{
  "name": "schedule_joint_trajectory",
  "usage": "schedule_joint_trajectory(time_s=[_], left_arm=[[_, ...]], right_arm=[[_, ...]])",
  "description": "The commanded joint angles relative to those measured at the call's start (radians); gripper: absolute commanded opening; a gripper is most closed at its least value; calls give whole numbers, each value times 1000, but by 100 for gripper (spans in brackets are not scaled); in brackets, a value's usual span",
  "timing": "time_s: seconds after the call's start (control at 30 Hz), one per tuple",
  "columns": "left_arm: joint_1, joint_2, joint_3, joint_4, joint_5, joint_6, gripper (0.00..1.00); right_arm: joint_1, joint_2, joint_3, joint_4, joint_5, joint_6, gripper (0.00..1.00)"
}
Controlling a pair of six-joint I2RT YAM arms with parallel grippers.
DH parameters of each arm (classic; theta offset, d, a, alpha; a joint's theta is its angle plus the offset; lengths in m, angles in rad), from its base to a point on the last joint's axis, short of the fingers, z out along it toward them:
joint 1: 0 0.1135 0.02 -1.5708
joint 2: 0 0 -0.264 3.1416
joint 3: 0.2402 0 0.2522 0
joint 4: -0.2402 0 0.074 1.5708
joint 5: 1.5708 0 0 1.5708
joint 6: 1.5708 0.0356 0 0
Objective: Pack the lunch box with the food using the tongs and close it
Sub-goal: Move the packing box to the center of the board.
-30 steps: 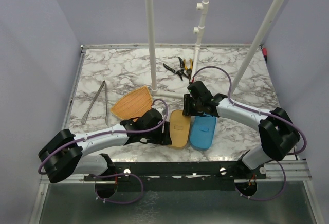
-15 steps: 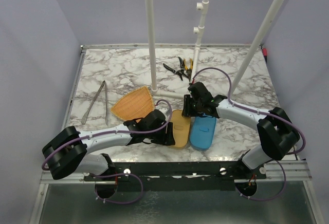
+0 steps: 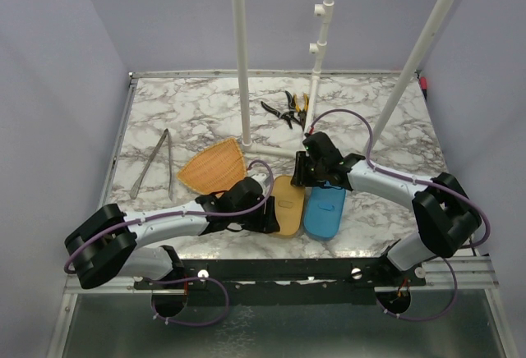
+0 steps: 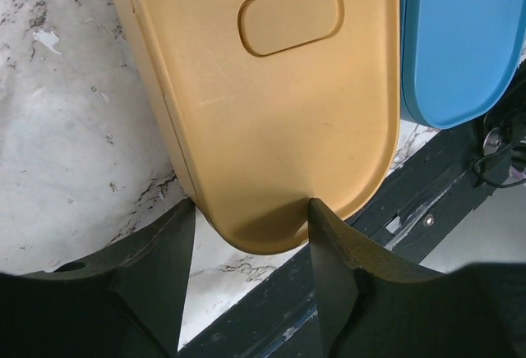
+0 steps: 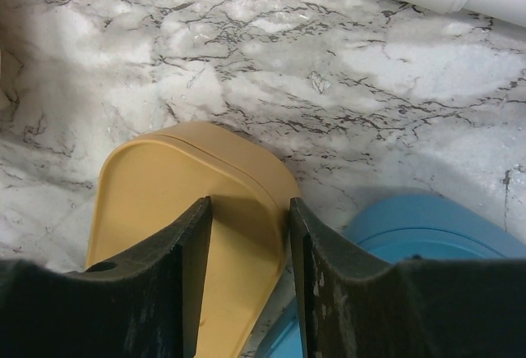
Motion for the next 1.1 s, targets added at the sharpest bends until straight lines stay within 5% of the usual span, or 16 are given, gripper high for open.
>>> schedule_joint_trajectory(time_s=[0.0,0.3,0.77,1.07], left_arm=[[-26,109,10,-113,-111,146,45],[-26,153,92,-112,-211,107,46],[26,79,249,-123,-238,165,72],[331,-7,323,-146,-132,271,72]], right_arm=[[9,-20,-8,-92,24,9,42],[9,-74,43,-139,60,-3,45],[-15,-182,143,-236,171,-28,69],[-218,-330,35,-176,108,-66,71]])
